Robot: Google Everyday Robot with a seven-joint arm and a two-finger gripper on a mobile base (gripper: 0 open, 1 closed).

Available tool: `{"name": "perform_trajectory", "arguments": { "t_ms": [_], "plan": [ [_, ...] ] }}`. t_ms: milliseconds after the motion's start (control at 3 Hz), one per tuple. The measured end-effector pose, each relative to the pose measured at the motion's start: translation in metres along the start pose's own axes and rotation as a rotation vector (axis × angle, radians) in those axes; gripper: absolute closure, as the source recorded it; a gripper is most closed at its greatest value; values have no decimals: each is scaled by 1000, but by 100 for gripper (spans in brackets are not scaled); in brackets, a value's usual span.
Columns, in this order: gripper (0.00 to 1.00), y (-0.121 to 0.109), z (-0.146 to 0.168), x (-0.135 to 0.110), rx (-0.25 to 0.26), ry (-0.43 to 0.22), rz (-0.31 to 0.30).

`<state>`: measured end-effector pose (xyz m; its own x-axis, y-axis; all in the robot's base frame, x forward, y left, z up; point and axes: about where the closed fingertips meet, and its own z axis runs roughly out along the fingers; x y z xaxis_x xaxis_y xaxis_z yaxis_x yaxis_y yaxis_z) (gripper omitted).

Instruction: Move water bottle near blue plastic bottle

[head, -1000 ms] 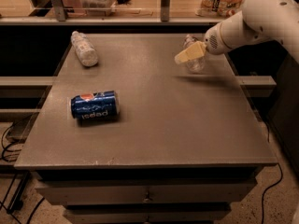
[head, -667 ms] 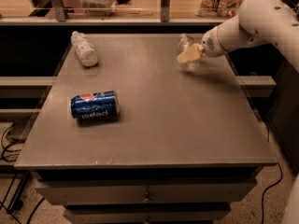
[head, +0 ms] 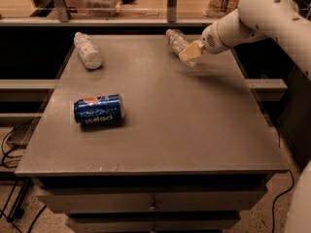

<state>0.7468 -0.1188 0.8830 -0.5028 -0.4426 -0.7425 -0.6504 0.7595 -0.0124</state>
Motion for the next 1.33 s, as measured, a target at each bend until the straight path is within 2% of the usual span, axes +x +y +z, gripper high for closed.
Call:
{"name": "perform_trajectory", "arguments": {
  "t_ms": [333,667,1000,1333],
  "plan": [
    [100,28,-14,-47,-18,-54,-155],
    [100,69,-16,-92,-72,-86,-328],
    [100,112,3,-113,-146,-73,-445],
    [83,134,27,-117,-201,-50,-477]
  ]
}}
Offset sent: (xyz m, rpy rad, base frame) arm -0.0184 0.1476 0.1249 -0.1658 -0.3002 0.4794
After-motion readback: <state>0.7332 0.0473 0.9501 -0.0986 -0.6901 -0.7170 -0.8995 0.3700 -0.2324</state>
